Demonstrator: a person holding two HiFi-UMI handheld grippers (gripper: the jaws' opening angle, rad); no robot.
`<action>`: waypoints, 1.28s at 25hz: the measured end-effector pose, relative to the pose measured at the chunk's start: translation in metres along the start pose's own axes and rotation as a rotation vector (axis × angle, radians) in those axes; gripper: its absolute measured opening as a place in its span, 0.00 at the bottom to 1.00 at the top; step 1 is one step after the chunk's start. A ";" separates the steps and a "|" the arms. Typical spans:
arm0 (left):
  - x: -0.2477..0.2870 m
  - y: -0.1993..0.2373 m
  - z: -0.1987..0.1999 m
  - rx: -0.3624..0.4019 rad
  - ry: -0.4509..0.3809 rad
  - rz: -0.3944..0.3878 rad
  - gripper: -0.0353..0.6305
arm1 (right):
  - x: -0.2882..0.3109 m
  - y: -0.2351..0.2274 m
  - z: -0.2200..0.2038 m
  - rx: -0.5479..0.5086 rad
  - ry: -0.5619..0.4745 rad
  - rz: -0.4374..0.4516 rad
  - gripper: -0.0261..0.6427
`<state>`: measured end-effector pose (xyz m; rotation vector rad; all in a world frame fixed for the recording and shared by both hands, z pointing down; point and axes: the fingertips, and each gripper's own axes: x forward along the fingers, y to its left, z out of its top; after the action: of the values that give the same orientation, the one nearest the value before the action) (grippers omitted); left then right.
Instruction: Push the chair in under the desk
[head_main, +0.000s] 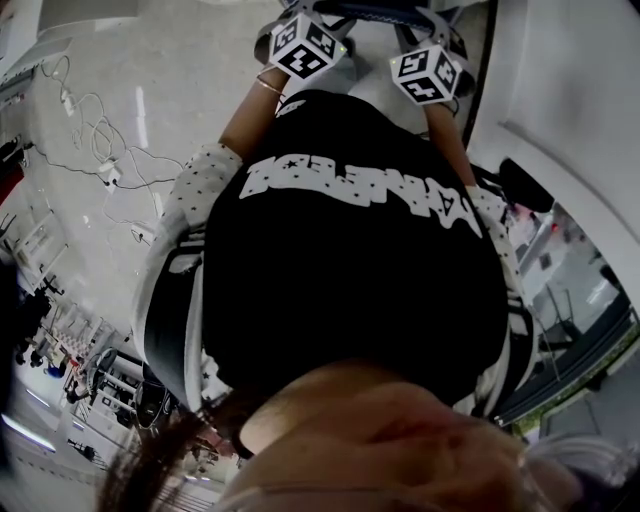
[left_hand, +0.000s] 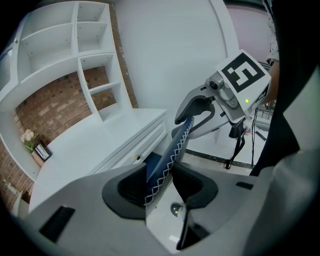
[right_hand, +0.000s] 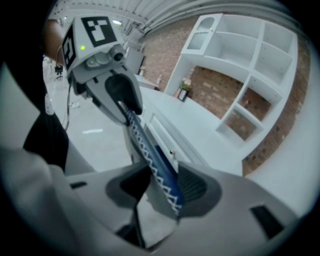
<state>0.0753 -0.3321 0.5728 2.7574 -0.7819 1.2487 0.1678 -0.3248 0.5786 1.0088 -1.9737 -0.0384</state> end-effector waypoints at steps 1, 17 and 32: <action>0.001 0.000 0.000 0.001 0.000 0.000 0.35 | 0.000 -0.001 -0.001 0.000 -0.001 0.001 0.30; 0.010 0.012 0.007 -0.014 0.005 -0.005 0.35 | 0.011 -0.016 0.002 -0.002 -0.002 0.007 0.30; 0.015 0.027 0.009 -0.001 -0.006 -0.004 0.34 | 0.021 -0.024 0.009 -0.024 -0.005 0.021 0.30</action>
<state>0.0784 -0.3641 0.5725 2.7619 -0.7774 1.2396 0.1707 -0.3580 0.5781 0.9731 -1.9834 -0.0532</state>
